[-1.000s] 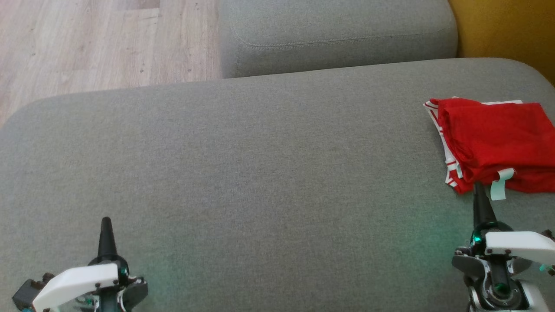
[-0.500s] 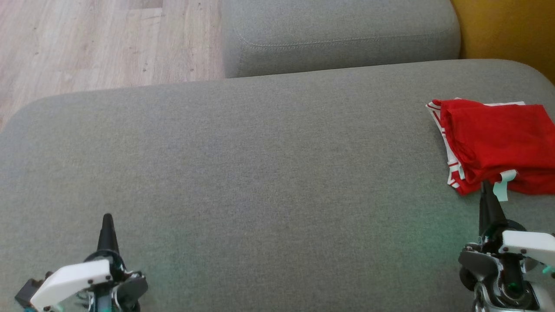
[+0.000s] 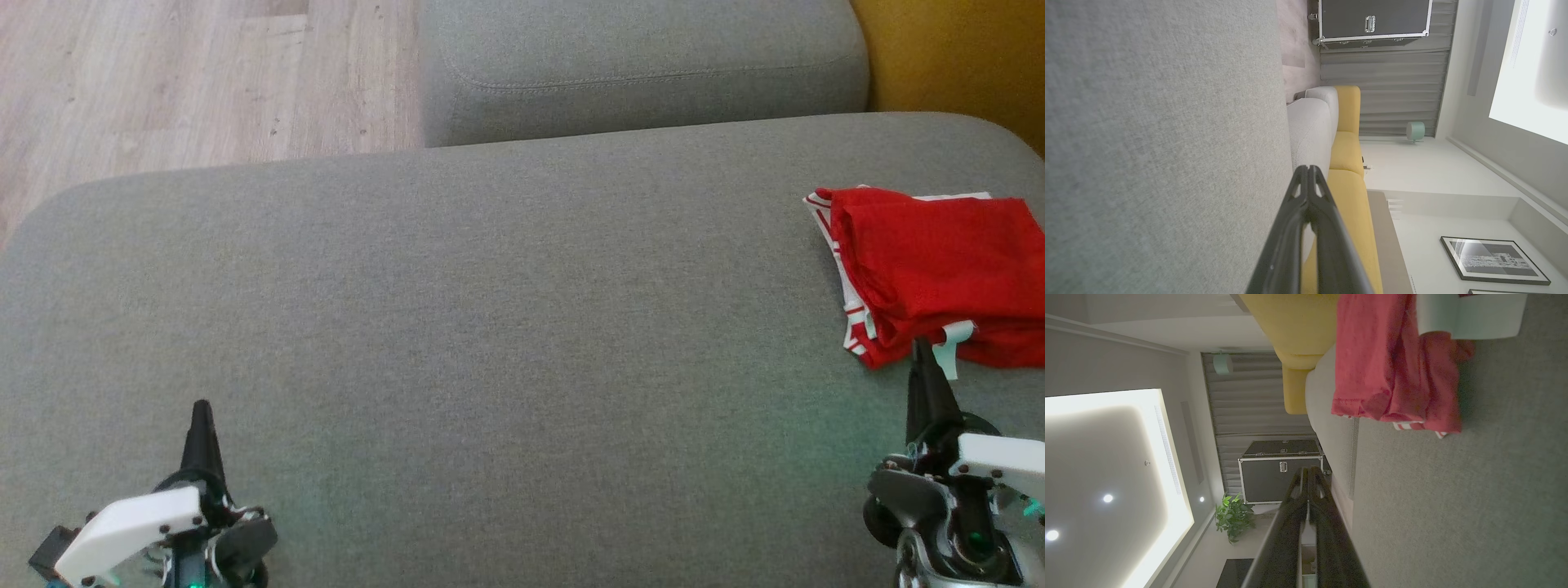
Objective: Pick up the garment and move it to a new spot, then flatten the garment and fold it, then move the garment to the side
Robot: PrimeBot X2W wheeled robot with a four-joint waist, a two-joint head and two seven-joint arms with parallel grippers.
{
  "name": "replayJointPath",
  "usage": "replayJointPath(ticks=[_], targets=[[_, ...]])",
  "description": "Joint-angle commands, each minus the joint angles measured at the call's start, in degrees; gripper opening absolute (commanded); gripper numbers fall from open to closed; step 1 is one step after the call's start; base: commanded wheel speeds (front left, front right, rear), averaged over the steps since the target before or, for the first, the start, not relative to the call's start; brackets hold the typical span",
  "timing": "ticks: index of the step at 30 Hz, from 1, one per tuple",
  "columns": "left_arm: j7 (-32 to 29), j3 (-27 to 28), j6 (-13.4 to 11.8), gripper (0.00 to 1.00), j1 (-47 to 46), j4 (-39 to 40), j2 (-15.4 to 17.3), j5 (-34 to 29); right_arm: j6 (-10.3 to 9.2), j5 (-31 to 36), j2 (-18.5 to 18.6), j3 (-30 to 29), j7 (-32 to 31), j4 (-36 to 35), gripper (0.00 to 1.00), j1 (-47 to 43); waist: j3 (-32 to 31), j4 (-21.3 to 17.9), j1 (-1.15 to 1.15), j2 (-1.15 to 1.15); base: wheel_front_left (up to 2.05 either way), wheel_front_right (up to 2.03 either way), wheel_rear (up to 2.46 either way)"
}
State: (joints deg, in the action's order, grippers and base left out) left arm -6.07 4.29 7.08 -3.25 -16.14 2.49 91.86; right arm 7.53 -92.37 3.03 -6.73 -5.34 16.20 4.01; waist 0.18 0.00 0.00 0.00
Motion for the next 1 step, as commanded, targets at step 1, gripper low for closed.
replayJointPath(ticks=[1], targets=[[-0.4, 2.2, 0.4, 0.00, -2.9, 2.1, 0.4, 0.3, -0.04, -0.4, 0.4, 1.0, -0.5, -2.2, 0.00, 2.1, 0.0, 0.0, 0.00, 0.00, 0.00, 0.00, 0.00]])
